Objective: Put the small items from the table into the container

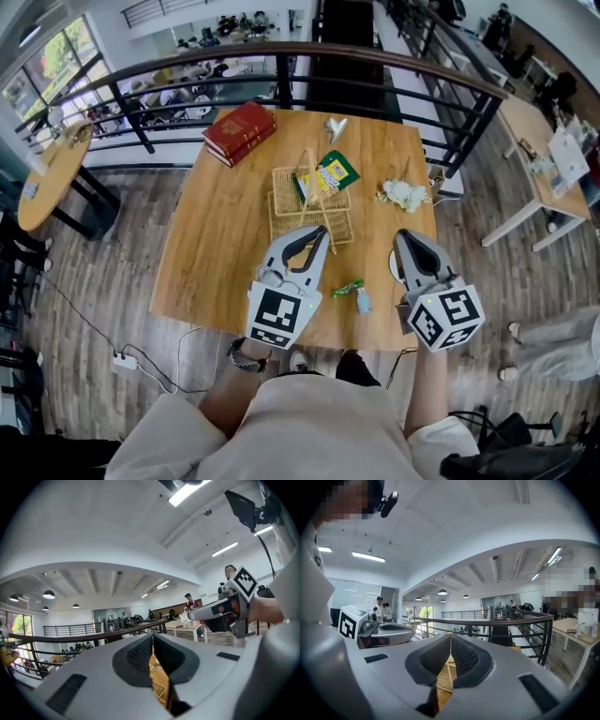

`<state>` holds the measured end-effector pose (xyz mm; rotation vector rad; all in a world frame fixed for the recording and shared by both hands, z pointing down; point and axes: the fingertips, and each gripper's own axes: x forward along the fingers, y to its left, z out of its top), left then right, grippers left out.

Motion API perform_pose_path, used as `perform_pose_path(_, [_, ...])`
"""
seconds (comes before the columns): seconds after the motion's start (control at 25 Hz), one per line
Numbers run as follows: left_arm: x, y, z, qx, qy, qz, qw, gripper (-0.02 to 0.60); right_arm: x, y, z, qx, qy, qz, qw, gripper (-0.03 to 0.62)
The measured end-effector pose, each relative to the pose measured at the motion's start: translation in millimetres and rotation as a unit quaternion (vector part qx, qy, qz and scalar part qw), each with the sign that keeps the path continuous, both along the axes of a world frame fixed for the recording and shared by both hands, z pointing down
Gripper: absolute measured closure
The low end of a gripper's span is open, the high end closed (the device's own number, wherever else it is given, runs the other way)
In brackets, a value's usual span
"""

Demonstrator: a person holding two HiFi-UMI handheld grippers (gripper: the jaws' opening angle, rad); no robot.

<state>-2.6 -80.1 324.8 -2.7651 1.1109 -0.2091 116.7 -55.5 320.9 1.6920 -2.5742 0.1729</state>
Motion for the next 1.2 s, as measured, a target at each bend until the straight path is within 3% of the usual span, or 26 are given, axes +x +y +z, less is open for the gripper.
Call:
perform_pose_path(0.28, [15, 15, -12, 0.019, -0.002, 0.033, 0.9993, 0.574, 1, 23, -6, 0.002, -0.008, 0.019, 1.0, 0.574])
perform_pose_path(0.48, [16, 23, -21, 0.023, 0.02, 0.042, 0.9987, 0.574, -1, 34, -9, 0.004, -0.005, 0.028, 1.0, 0.574])
perform_pose_path(0.72, [18, 30, -18, 0.011, 0.003, 0.064, 0.9979, 0.574, -4, 37, -13, 0.007, -0.004, 0.032, 0.999, 0.574])
perform_pose_path(1.2, [21, 23, -9, -0.003, 0.006, 0.059, 0.9982, 0.574, -7, 30, -6, -0.004, -0.014, 0.02, 1.0, 0.574])
